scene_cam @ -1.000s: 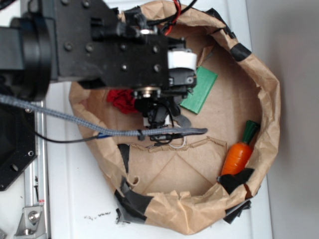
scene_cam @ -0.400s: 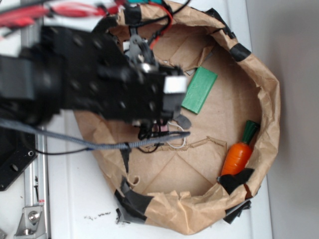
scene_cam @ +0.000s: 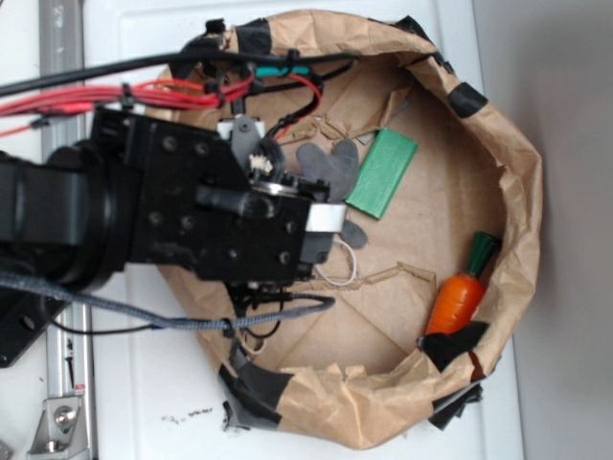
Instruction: Grab the red paper.
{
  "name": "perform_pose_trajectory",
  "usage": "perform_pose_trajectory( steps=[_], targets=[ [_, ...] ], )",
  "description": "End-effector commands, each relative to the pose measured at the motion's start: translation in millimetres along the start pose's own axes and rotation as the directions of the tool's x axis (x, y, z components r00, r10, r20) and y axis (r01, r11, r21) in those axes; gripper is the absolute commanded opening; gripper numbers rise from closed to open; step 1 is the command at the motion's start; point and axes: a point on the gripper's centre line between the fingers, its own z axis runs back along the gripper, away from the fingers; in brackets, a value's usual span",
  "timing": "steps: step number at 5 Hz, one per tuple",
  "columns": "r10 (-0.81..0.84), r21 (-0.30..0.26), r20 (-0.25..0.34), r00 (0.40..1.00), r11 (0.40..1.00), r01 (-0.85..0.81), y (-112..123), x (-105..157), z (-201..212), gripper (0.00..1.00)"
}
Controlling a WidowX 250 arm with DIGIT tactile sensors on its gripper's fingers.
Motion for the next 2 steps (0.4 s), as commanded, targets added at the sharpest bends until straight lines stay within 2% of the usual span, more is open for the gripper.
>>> perform_pose_trajectory(
  steps=[1, 2],
  targets=[
    [0.012, -0.047, 0.035, 0.999, 0.999, -0.011, 3.7, 9.6, 10.9, 0.0],
    [0.039, -0.094, 0.051, 0.998, 0.995, -0.034, 8.2, 11.9, 24.0, 0.0]
  ],
)
